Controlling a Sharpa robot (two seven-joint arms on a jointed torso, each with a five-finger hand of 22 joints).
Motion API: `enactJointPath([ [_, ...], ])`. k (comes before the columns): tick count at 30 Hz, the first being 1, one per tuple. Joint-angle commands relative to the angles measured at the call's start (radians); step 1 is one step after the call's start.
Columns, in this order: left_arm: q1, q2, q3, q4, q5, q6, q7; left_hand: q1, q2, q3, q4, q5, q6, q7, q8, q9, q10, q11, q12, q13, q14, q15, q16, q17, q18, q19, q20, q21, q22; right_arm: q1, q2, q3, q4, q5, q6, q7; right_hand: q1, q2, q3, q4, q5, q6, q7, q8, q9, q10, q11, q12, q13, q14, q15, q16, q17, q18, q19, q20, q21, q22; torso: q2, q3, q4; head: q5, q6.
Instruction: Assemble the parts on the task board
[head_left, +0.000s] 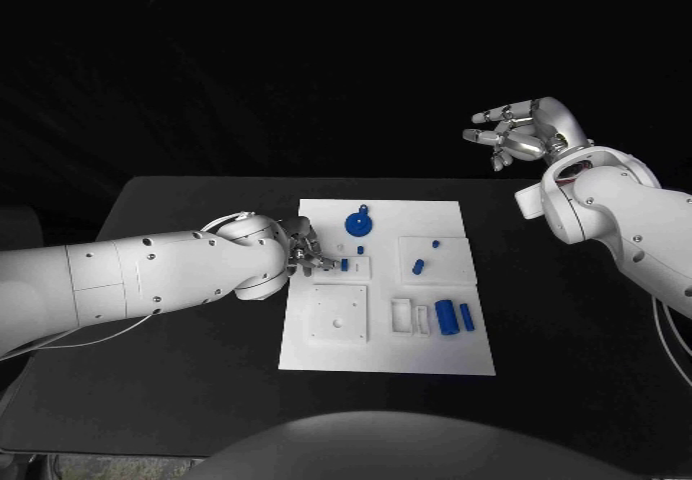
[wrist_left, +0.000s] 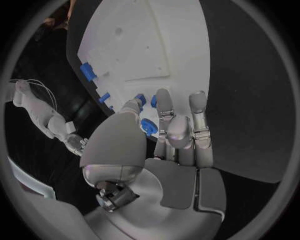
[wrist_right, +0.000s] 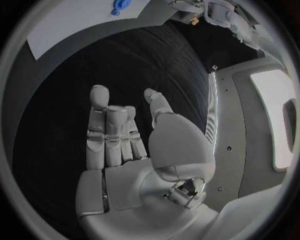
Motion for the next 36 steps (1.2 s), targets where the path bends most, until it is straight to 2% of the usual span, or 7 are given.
enactJointPath([
  [1,0.001,-0.004,0.016,0.015,0.012,0.011,0.0,-0.015,-0.001,0.004,-0.001,-0.009,-0.005,0.006,0.003,0.001,-0.008,0.003,0.003,-0.001,-0.006,0.001,-0.005,-0.001,-0.017,0.006,-0.001,-0.006,0.016,0.0,0.001,0.001,-0.002,-0.006,0.007,0.004,-0.001,-0.007,0.001,0.004,0.003,-0.002,0.001,-0.003,-0.001,-0.003,-0.002,0.002,0.0,-0.003,-0.004,0.002,0.0,0.014,0.032,0.003,-0.002,0.018,0.0,0.0001,0.0,0.0,0.0],
  [9,0.013,-0.015,0.063,0.026,-0.001,-0.008,0.001,-0.051,0.004,0.017,0.002,-0.027,-0.019,0.013,-0.019,-0.02,-0.018,0.005,0.001,-0.002,-0.013,0.003,-0.016,-0.018,-0.018,0.005,-0.001,-0.009,0.015,0.0,0.002,0.001,-0.006,-0.006,0.008,0.004,-0.002,-0.008,0.0,0.009,0.006,-0.002,0.001,-0.003,-0.001,-0.003,-0.002,0.001,-0.001,-0.003,-0.004,0.001,-0.001,0.014,0.032,0.003,-0.003,0.018,0.0,0.0008,-0.001,0.0,0.0],
  [12,0.027,-0.012,0.072,0.02,0.017,-0.021,0.055,-0.012,0.03,0.024,-0.005,-0.016,-0.044,0.042,-0.082,-0.148,-0.074,0.023,-0.005,-0.008,-0.063,0.019,-0.092,-0.129,-0.017,-0.023,0.014,-0.047,-0.001,0.0,0.002,0.001,-0.009,-0.005,0.008,0.005,-0.002,-0.008,0.0,0.009,0.006,-0.002,0.001,-0.003,-0.001,-0.003,-0.002,0.001,-0.001,-0.003,-0.004,0.001,-0.001,0.014,0.032,0.003,-0.003,0.018,0.0,0.0002,-0.0013,-0.002,0.0],
  [14,0.039,-0.005,0.075,0.006,0.05,-0.025,0.132,0.086,0.094,0.035,-0.036,-0.103,-0.035,0.058,-0.146,-0.248,-0.113,0.038,-0.012,-0.012,-0.101,0.029,-0.128,-0.179,-0.015,-0.026,0.021,-0.065,-0.009,0.0,0.003,0.001,-0.013,-0.002,0.007,0.007,-0.002,-0.007,0.001,0.012,0.006,-0.001,0.001,-0.003,-0.001,-0.003,-0.003,0.001,-0.002,-0.004,-0.004,0.0,-0.002,0.014,0.031,0.003,-0.006,0.017,0.0,-0.0002,-0.0013,-0.002,0.0],
  [19,0.055,0.032,0.078,-0.04,0.093,-0.04,0.346,0.306,0.167,0.047,-0.214,-0.182,0.022,0.1,-0.302,-0.454,-0.206,0.075,-0.16,-0.137,-0.161,0.061,-0.216,-0.239,-0.007,-0.068,0.052,-0.149,-0.06,0.0,0.006,0.0,-0.028,0.011,0.007,0.016,0.004,-0.008,0.018,0.013,0.004,-0.001,0.0,-0.003,-0.001,0.003,-0.007,-0.106,-0.109,-0.033,-0.005,-0.062,-0.053,0.01,0.011,0.004,-0.078,-0.012,0.001,-0.0008,-0.0014,-0.005,0.005],
  [28,0.06,0.131,0.049,-0.152,-0.06,-0.041,0.624,0.358,0.12,0.166,-0.429,-0.371,0.145,0.121,-0.599,-0.663,-0.188,0.133,-0.503,-0.303,-0.215,0.108,-0.426,-0.353,0.03,-0.162,0.101,-0.206,-0.037,0.0,0.015,0.0,-0.068,0.068,0.001,0.055,0.01,-0.011,0.134,-0.027,-0.062,0.009,0.011,-0.004,-0.002,0.061,0.021,-0.543,-0.544,-0.109,0.032,-0.413,-0.312,-0.021,-0.143,0.041,-0.187,-0.377,0.001,-0.0005,-0.0026,-0.012,0.028],
  [36,0.06,0.187,0.004,-0.221,-0.223,0.002,0.679,0.316,0.084,0.18,-0.46,-0.378,0.148,0.12,-0.627,-0.671,-0.259,0.153,-0.508,-0.304,-0.184,0.112,-0.437,-0.354,0.038,-0.127,0.108,-0.233,-0.049,0.0,0.02,0.0,-0.077,0.129,0.007,0.113,-0.035,-0.022,0.331,-0.088,-0.066,0.007,0.035,-0.005,-0.004,0.083,0.086,-0.887,-0.824,-0.148,0.118,-0.844,-0.672,-0.017,-0.384,0.141,-0.182,-0.812,0.002,0.0005,-0.0025,-0.017,0.036],
])
